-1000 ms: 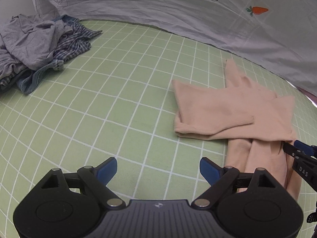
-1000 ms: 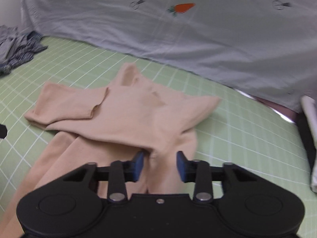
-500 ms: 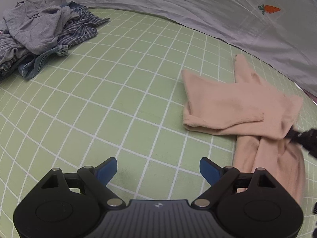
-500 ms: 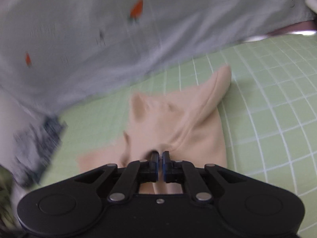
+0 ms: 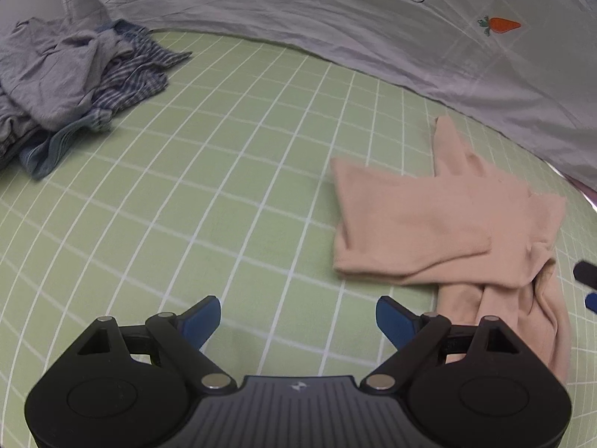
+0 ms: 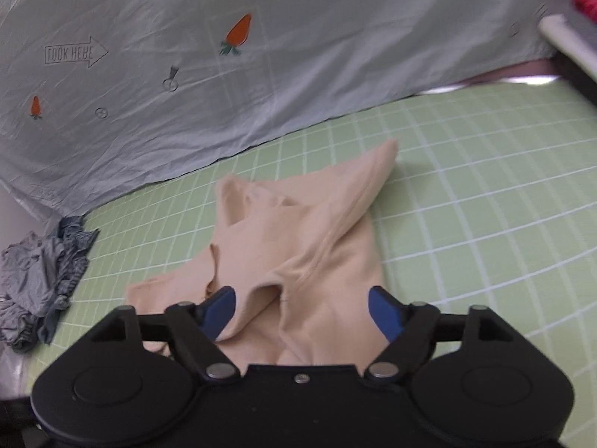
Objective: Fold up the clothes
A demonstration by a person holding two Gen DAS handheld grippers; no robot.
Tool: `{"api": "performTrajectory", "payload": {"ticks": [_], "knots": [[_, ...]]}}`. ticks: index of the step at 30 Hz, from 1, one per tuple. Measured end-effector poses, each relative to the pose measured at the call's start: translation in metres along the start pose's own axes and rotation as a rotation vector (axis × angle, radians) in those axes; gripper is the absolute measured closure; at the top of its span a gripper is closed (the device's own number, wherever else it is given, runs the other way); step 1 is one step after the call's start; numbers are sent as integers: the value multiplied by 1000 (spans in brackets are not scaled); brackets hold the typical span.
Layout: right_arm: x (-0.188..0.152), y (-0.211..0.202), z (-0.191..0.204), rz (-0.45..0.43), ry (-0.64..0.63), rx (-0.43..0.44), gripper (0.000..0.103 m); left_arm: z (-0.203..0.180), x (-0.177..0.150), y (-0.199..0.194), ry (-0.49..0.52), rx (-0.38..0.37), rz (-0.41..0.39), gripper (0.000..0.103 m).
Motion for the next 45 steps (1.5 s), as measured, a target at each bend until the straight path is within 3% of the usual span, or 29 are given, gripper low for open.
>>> {"api": "performTrajectory", "payload": {"ticks": [6, 10, 13, 16, 17, 18, 25, 29, 31, 33, 36, 37, 41, 45], "knots": [[-6, -5, -18, 8, -2, -92, 22, -14, 21, 27, -18, -62, -12, 13], [-9, -5, -32, 18, 29, -141, 22, -18, 33, 47, -57, -103, -14, 19], [-8, -4, -40, 21, 41, -166, 22, -21, 37, 59, -65, -119, -2, 38], [-8, -4, -47, 22, 49, -188, 22, -25, 40, 65, -62, -137, -2, 70], [-8, -4, -48, 22, 51, -194, 22, -26, 41, 67, -62, -144, 7, 92], [-8, -4, -50, 22, 53, -199, 22, -26, 42, 66, -67, -151, 4, 93], [-10, -10, -56, 12, 71, -205, 22, -29, 57, 34, -253, -425, -5, 98], [-11, -14, -58, 5, 84, -206, 22, -40, 58, 19, -469, -739, 33, 98], [-11, -17, -59, -1, 88, -206, 22, -48, 53, 14, -548, -842, 56, 98], [-11, -19, -60, -6, 91, -209, 22, -58, 45, 14, -514, -809, 82, 97], [-10, -21, -62, -12, 102, -214, 22, -71, 29, 25, -329, -563, 134, 96], [-10, -22, -62, -15, 104, -213, 22, -72, 23, 28, -293, -521, 146, 95], [-4, -21, -51, -38, 81, -171, 23, -63, 9, 33, -361, -514, 174, 94], [2, -11, -27, -47, 14, -67, 30, -61, 10, 34, -357, -499, 167, 94]]}}
Point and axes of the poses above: each gripper's, at about its wrist camera, not at the fingertips, and y roughly the way its jaws point, z to its left, x to its top, the point moved 1 cm from there along y, roughly the way its jaws point, and after that the axes turned 12 degrees about -z, right-handed, at the moved point
